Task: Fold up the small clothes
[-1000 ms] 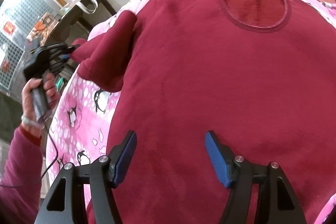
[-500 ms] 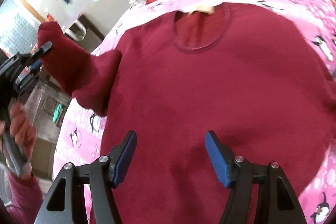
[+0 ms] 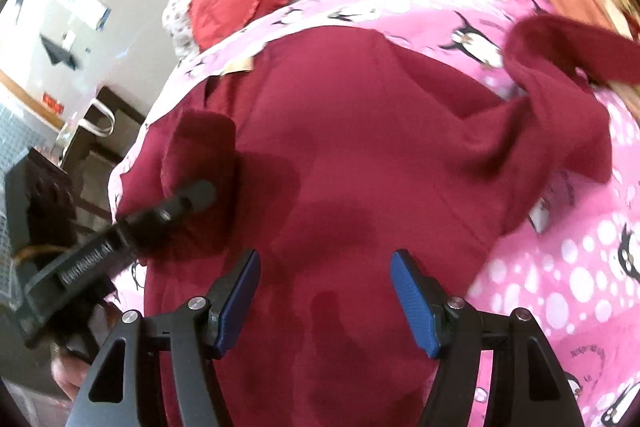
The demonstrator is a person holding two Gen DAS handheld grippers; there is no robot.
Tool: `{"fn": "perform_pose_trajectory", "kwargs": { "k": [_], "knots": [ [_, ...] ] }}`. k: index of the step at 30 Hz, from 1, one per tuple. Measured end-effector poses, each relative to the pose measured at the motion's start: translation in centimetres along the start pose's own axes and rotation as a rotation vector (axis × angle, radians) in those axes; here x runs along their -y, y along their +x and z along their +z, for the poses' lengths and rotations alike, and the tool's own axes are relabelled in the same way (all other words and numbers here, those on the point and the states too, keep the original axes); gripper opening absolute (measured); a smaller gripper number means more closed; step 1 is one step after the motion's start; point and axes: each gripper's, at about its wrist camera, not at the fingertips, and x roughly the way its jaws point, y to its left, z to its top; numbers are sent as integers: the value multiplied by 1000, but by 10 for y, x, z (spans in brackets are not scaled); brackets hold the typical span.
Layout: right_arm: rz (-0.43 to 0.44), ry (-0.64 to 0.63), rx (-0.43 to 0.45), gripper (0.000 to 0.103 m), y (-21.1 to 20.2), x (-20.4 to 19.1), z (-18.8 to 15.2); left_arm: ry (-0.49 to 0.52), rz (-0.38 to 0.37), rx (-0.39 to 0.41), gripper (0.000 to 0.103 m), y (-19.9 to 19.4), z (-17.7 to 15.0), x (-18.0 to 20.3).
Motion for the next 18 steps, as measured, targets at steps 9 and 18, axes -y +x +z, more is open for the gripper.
{"fn": "perform_pose_trajectory", "kwargs": {
  "k": [9,18],
  "knots": [
    [24,-28,14,68,3,-7,2,38,71,155,50,-86,-26,-21],
    [-34,-118,33,70,27,-29,22,-190,255,186,58,-108,-56,-111]
  ]
}}
